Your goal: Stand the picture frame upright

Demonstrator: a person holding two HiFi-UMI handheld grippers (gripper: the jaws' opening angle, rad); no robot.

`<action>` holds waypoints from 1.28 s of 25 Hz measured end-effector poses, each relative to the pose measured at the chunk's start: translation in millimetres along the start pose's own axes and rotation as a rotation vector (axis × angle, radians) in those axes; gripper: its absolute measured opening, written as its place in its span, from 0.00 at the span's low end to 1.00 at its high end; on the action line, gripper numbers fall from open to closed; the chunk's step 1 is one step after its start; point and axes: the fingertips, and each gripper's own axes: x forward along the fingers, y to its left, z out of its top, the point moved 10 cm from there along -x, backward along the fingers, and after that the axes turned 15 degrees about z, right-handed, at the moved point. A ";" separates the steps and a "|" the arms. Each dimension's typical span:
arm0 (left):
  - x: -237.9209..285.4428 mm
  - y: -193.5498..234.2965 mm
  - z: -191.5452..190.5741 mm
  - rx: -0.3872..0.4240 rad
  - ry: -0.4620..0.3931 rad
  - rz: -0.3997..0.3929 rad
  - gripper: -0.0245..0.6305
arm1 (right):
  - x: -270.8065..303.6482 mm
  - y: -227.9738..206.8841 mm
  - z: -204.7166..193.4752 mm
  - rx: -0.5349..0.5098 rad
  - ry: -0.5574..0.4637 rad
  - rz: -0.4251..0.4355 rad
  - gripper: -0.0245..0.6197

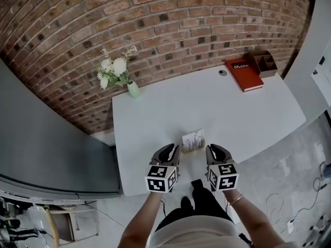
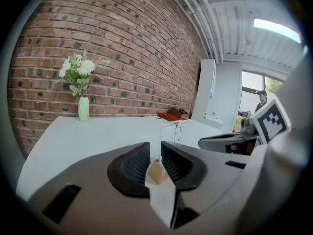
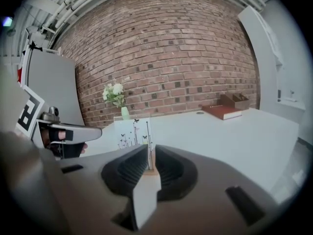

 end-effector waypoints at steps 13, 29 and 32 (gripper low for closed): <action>-65.7 8.8 -10.3 0.001 -0.055 0.169 0.03 | -56.7 28.9 6.7 0.038 -0.083 0.064 0.11; -127.3 8.6 -32.5 -0.042 -0.091 0.248 0.03 | -97.7 56.8 0.5 0.000 -0.143 0.074 0.04; -131.5 10.0 -32.0 -0.046 -0.101 0.248 0.03 | -98.4 58.9 1.6 -0.006 -0.154 0.074 0.04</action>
